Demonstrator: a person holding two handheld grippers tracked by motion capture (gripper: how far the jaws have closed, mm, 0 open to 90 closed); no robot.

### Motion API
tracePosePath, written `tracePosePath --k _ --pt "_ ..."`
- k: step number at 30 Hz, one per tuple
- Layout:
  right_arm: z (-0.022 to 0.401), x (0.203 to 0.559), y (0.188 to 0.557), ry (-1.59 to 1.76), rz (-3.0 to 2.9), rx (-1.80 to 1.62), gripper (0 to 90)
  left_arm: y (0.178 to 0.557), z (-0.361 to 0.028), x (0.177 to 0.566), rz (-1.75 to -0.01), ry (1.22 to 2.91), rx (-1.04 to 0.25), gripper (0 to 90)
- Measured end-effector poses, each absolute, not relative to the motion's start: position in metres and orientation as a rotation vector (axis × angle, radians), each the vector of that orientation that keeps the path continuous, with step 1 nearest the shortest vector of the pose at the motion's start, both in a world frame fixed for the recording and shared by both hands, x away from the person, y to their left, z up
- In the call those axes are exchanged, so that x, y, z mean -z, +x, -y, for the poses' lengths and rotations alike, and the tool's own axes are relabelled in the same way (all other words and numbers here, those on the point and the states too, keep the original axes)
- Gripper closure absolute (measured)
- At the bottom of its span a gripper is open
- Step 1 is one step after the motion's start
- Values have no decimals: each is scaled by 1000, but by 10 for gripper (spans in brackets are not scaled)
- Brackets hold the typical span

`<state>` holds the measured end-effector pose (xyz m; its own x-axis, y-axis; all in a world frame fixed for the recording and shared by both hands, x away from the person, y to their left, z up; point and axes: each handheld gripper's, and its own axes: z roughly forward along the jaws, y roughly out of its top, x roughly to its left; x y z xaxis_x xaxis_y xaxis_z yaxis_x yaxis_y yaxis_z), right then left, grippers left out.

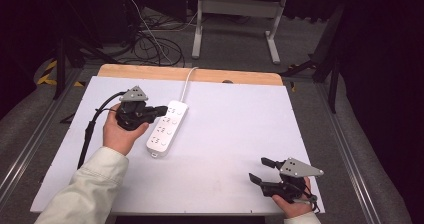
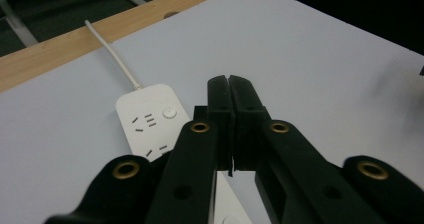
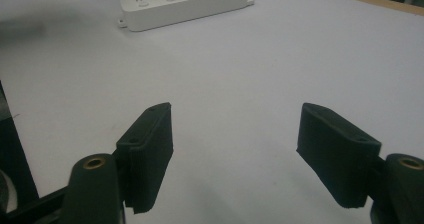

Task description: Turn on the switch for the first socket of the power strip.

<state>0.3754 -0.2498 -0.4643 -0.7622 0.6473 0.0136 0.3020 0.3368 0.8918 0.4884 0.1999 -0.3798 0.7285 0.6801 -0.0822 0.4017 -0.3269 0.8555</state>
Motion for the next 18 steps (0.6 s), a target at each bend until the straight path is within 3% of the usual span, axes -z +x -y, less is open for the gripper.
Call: tracePosePath --k 18 --pt "252 463 375 844 -2261 -1408 312 523 -185 416 -852 1932 -393 899"
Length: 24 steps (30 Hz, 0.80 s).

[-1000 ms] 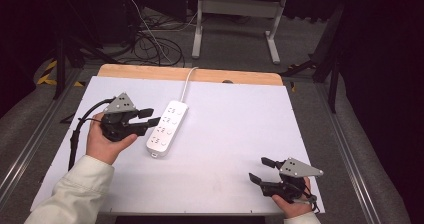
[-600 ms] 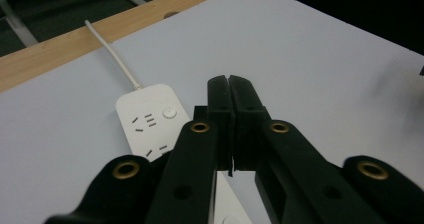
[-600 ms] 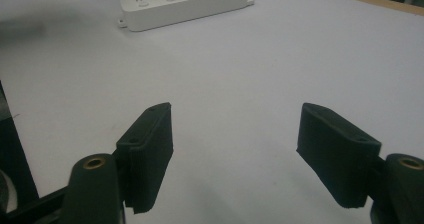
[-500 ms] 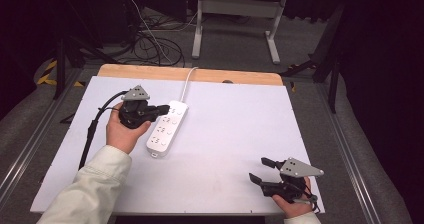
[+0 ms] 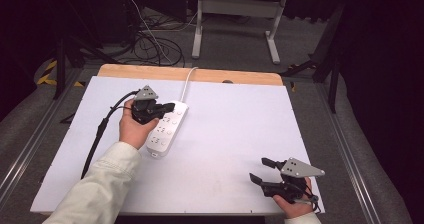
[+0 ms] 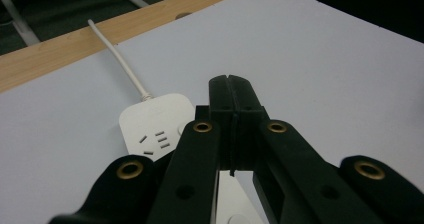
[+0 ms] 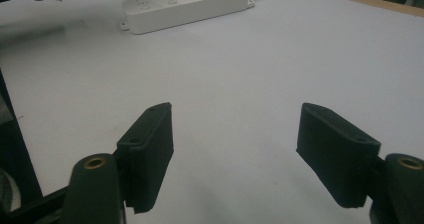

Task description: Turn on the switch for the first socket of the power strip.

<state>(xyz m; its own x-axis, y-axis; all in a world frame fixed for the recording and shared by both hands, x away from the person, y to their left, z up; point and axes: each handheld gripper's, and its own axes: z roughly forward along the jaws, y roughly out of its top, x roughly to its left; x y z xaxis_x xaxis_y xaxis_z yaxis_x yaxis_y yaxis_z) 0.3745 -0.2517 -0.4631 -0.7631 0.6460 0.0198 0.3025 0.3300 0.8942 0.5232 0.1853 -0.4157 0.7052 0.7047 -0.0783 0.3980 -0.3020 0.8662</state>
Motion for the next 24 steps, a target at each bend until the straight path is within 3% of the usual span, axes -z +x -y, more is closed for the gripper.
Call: tracePosePath --k 24 --pt "254 464 375 852 -2265 -1423 312 562 -163 442 -873 2058 -396 900"
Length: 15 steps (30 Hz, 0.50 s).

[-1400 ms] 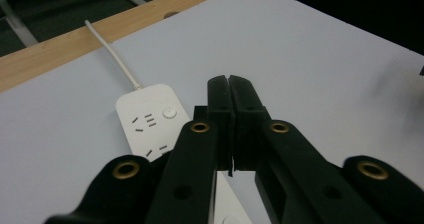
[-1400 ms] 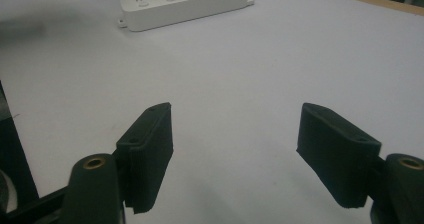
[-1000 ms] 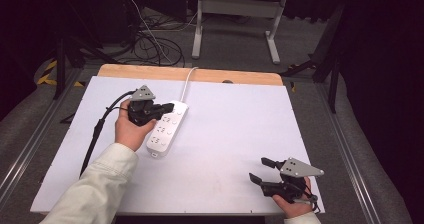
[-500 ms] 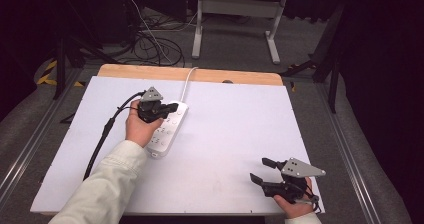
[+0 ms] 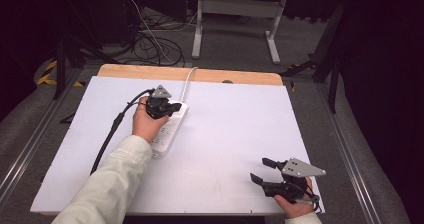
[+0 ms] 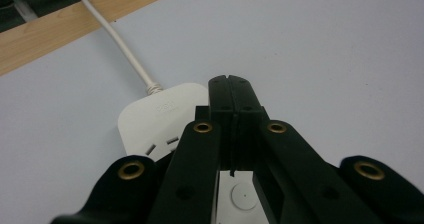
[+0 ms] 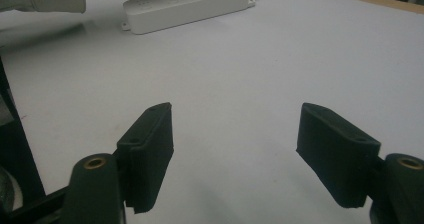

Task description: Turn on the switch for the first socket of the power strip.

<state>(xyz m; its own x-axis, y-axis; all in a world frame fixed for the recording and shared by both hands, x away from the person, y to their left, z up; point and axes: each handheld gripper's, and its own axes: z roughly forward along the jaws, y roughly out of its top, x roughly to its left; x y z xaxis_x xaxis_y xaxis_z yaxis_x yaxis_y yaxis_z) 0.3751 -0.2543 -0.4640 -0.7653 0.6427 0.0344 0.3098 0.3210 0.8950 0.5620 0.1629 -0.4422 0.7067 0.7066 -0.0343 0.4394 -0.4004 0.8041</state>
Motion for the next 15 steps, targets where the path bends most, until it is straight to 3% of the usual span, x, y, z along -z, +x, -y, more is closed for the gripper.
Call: tracePosePath --k 15 --pt "255 464 375 847 -2271 -1431 312 578 -156 449 -974 2137 -341 900"
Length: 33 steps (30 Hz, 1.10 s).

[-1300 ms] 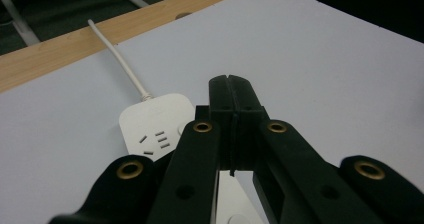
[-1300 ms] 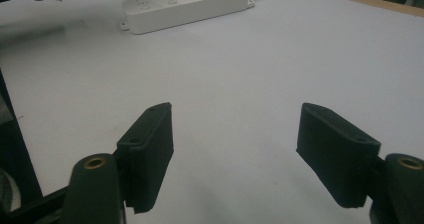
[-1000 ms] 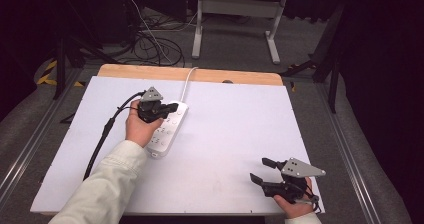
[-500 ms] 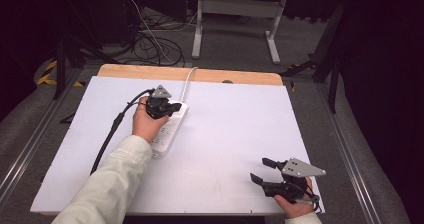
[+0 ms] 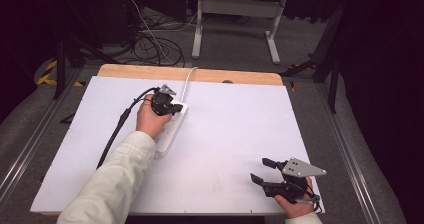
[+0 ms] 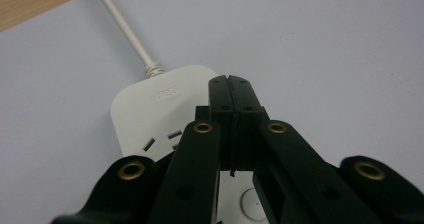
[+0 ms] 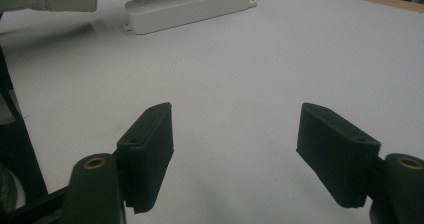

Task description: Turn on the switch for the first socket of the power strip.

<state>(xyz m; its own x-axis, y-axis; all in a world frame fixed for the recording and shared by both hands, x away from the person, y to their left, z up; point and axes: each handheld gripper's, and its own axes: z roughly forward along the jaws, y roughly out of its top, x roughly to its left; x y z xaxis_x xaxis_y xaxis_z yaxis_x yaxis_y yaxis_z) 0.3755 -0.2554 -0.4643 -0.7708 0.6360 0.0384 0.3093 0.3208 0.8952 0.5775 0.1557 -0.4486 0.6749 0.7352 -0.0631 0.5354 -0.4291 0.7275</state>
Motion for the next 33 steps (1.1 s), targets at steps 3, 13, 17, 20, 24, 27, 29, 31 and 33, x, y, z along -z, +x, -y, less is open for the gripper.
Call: tracePosePath --k 3,13,17,20,24,27,29,31,33 --pt "255 464 375 847 -2272 -1430 312 578 -156 449 -980 2127 -321 900" --pt "255 465 376 849 -2273 -1430 312 581 -158 452 -984 2148 -317 900" --pt "255 465 376 849 -2274 -1431 312 581 -158 453 -980 2157 -326 900" --pt "255 465 376 849 -2275 -1432 312 582 -158 454 -977 2165 -336 900" --pt "255 465 376 850 -2276 -1432 312 582 -160 455 -969 2158 -332 900" --pt "255 465 376 851 -2277 -1432 312 582 -160 455 -966 2159 -331 900" --pt "255 465 376 850 -2279 -1434 312 582 -159 455 -964 2164 -334 900" --pt "255 465 376 850 -2280 -1436 312 582 -159 455 -965 2165 -337 900" --pt "255 465 376 849 -2281 -1435 312 582 -158 455 -971 2162 -337 900"
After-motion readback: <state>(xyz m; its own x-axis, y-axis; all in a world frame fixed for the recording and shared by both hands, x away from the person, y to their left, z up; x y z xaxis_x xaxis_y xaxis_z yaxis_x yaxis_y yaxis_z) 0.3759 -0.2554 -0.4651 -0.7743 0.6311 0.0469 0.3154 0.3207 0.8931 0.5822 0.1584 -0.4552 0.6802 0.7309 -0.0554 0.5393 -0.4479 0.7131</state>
